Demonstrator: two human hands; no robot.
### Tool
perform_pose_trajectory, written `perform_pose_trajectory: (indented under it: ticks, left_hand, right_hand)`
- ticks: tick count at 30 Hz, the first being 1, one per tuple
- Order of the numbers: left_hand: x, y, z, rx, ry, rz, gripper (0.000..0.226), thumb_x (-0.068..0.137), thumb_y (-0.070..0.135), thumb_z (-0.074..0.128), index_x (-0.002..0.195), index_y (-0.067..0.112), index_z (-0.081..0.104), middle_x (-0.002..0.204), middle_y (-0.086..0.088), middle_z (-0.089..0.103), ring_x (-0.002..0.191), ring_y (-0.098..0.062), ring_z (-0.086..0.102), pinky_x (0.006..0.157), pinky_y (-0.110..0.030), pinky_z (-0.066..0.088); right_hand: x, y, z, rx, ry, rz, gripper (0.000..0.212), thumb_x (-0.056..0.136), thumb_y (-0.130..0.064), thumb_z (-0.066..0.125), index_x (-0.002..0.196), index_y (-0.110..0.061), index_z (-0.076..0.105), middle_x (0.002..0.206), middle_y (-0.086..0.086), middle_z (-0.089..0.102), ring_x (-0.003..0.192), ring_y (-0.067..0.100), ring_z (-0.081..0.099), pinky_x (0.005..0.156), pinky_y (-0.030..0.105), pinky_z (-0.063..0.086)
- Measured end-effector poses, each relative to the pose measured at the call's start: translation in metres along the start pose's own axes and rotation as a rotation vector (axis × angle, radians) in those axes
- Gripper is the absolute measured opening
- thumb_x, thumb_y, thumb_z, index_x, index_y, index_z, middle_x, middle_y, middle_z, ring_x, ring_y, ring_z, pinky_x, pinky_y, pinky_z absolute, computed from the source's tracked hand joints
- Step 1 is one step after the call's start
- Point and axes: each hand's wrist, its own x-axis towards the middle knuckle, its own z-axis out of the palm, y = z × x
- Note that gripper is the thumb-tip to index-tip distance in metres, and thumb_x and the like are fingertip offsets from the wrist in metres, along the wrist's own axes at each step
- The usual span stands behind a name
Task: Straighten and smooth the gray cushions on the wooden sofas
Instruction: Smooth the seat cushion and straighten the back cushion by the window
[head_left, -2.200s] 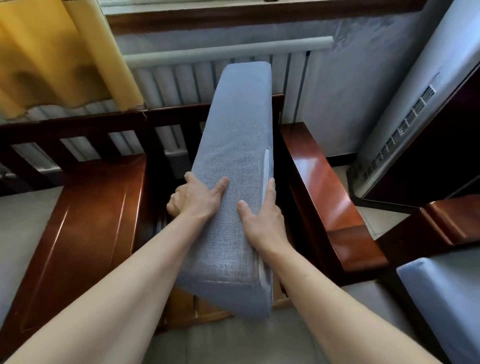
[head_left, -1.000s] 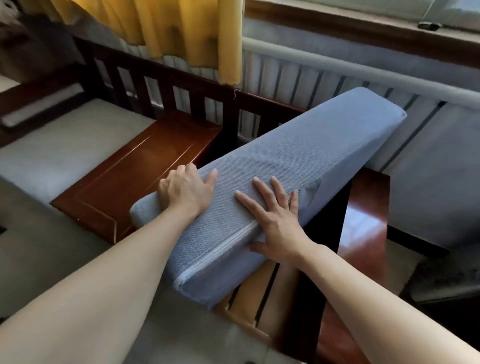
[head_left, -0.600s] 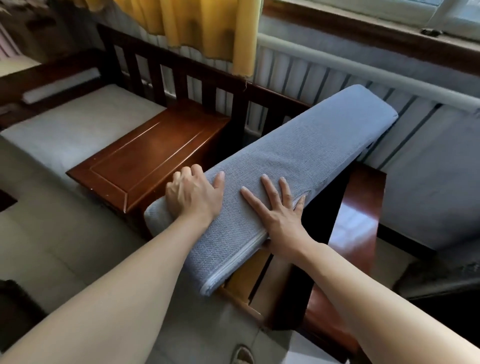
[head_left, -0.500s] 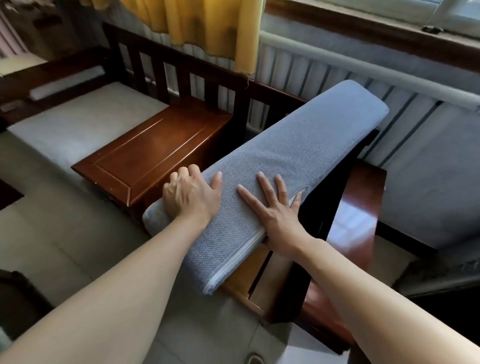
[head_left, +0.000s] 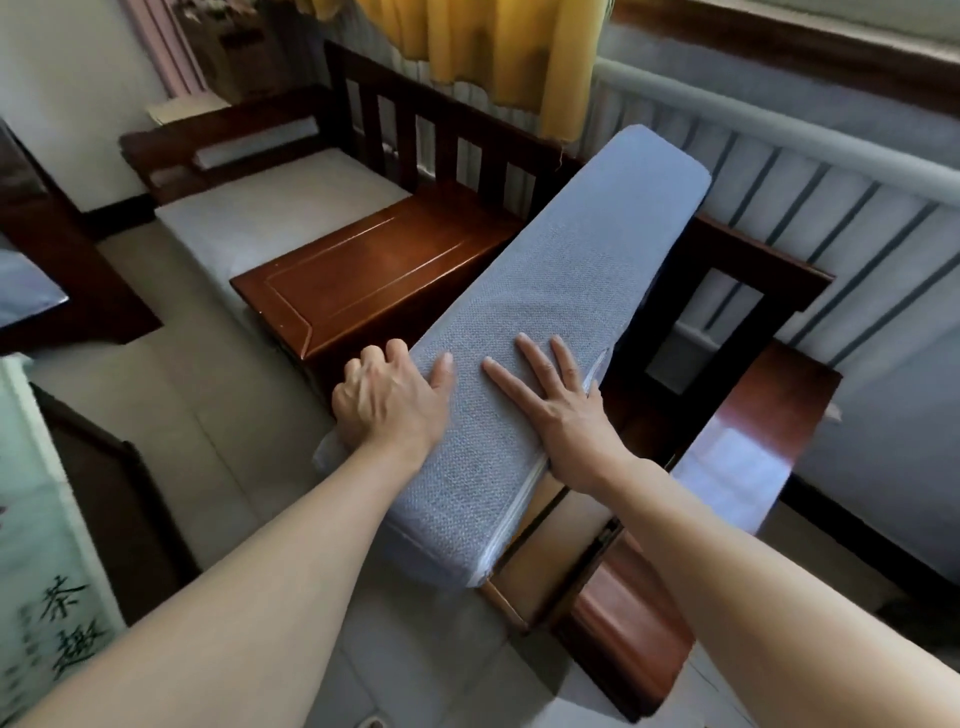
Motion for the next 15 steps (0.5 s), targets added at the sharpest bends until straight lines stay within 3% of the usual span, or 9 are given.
perform_pose_trajectory:
  ticks: [3, 8, 15]
  left_hand:
    - [-0.024, 0.021, 0.005, 0.016, -0.001, -0.042, 0.062, 0.092, 0.063, 0.029, 0.119, 0.011, 0.050, 0.123, -0.015, 0.054, 0.115, -0.030, 0.049, 0.088, -0.043, 0.040]
    - [-0.052, 0.048, 0.016, -0.034, 0.011, -0.129, 0.056, 0.091, 0.062, 0.037, 0.113, 0.012, 0.049, 0.120, -0.014, 0.055, 0.114, -0.031, 0.048, 0.088, -0.044, 0.037]
    - [-0.054, 0.052, 0.020, 0.017, 0.058, -0.046, 0.056, 0.089, 0.064, 0.039, 0.112, 0.013, 0.049, 0.118, -0.011, 0.052, 0.113, -0.029, 0.046, 0.084, -0.043, 0.038]
  right_hand:
    - [-0.013, 0.024, 0.001, -0.002, 0.005, -0.053, 0.087, 0.095, -0.030, 0.049, 0.136, -0.042, -0.026, 0.159, 0.000, -0.020, 0.144, 0.032, -0.021, 0.110, 0.062, 0.020]
    - [-0.028, 0.056, 0.016, 0.010, 0.028, -0.111, 0.093, 0.092, -0.030, 0.056, 0.140, -0.042, -0.023, 0.159, 0.000, -0.017, 0.145, 0.033, -0.017, 0.109, 0.058, 0.026]
    - [-0.037, 0.056, 0.035, 0.063, 0.085, -0.081, 0.099, 0.091, -0.028, 0.058, 0.140, -0.047, -0.025, 0.159, 0.005, -0.019, 0.144, 0.036, -0.018, 0.107, 0.061, 0.026]
